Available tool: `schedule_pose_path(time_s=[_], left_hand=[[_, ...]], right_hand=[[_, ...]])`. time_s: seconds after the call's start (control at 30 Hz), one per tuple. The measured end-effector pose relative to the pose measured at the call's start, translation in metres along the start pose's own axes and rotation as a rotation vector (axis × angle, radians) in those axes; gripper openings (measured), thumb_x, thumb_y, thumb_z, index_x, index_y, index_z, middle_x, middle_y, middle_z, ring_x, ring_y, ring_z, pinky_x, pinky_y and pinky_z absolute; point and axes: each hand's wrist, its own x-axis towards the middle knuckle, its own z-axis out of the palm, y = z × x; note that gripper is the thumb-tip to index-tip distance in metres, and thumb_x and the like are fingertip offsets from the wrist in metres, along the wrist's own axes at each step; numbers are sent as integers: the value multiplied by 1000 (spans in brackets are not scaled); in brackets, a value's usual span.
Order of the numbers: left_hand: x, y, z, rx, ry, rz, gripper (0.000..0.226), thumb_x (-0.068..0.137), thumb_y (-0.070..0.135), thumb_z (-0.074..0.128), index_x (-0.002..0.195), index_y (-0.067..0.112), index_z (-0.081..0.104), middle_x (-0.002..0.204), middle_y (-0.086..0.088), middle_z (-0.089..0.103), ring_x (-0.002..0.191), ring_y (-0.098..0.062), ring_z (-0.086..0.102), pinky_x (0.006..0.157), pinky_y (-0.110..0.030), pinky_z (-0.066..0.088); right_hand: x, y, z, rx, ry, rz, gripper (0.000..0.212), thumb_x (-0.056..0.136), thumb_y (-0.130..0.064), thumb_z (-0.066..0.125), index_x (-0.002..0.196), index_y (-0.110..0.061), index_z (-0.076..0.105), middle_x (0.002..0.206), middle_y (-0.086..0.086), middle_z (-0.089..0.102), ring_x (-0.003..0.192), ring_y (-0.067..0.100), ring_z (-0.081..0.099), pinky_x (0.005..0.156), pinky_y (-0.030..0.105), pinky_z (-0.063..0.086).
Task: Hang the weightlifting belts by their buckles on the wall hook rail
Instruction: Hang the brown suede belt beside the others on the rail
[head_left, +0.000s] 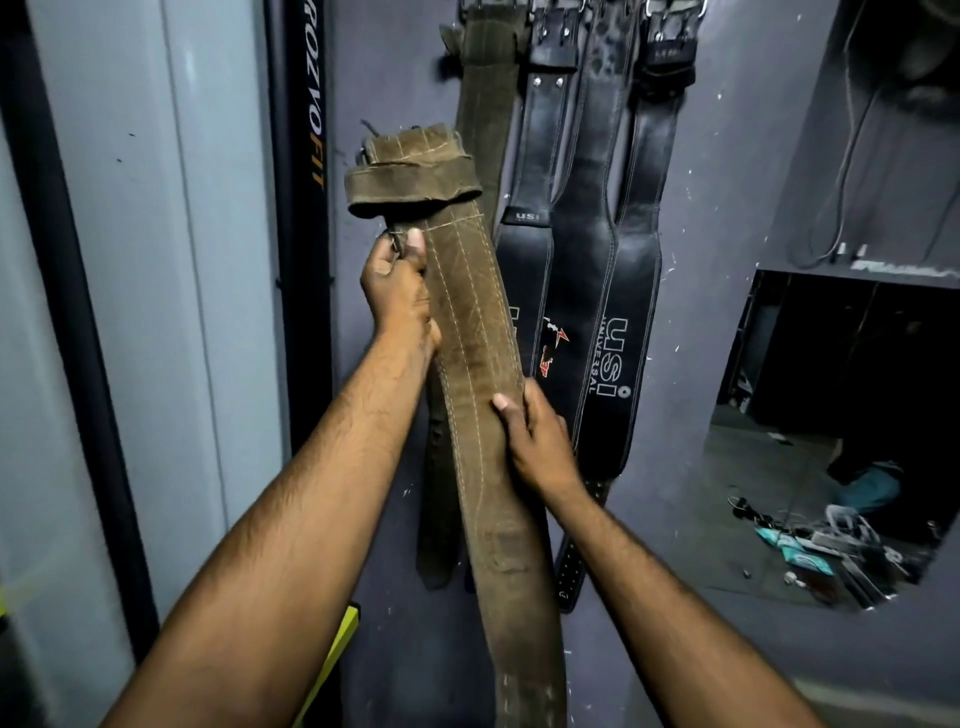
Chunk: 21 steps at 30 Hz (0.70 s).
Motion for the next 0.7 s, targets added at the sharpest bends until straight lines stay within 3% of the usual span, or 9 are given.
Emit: schedule_pose_path(time_s=[0.1, 0.23, 0.37, 0.5, 0.6, 0.7], left_hand=[[-2, -1, 5, 1, -1, 10, 23, 90, 5, 63, 71, 16, 66, 78, -9, 61, 78, -23, 55, 80, -45, 46], [1, 6, 10, -6, -19, 32, 21, 91, 3, 63, 73, 14, 64, 75, -5, 61, 72, -20, 55, 75, -40, 46], [1, 8, 11, -3, -7, 44, 22, 93, 6, 63, 73, 15, 58, 72, -3, 60, 68, -17, 56, 73, -36, 49], [7, 12, 4, 19, -8, 66, 18, 89, 9, 65, 72, 15, 65, 78, -8, 59, 77, -22, 54, 77, -41, 47], [15, 17, -1, 5, 23, 69, 19, 86, 10, 66, 68, 16, 67, 82, -11, 59, 83, -25, 53, 78, -43, 47], [15, 18, -5, -16, 0, 74, 22, 90, 9, 65, 69, 16, 68, 81, -9, 62, 83, -25, 56, 79, -43, 49]], right_hand=[[-3, 2, 0, -21, 79, -41, 22, 101, -33, 51, 104, -12, 53, 95, 1, 70, 88, 14, 67, 80, 33, 53], [-11, 9, -2, 40, -95, 36, 24, 102, -38, 50, 119, -20, 51, 103, -15, 69, 92, -12, 64, 77, 10, 50], [-13, 18, 1, -31, 10, 23, 19, 102, -38, 48, 106, -21, 52, 95, -8, 69, 89, 4, 66, 79, 29, 53], [-23, 32, 3, 26, -145, 73, 23, 100, -44, 51, 115, -26, 53, 106, -12, 70, 99, 1, 67, 87, 27, 55], [-36, 50, 10, -75, -80, 42, 24, 100, -44, 49, 100, -21, 54, 92, -7, 68, 89, 10, 66, 82, 43, 54], [-34, 50, 11, -59, -65, 26, 23, 100, -42, 50, 95, -20, 53, 87, -9, 65, 86, 8, 64, 80, 39, 54]])
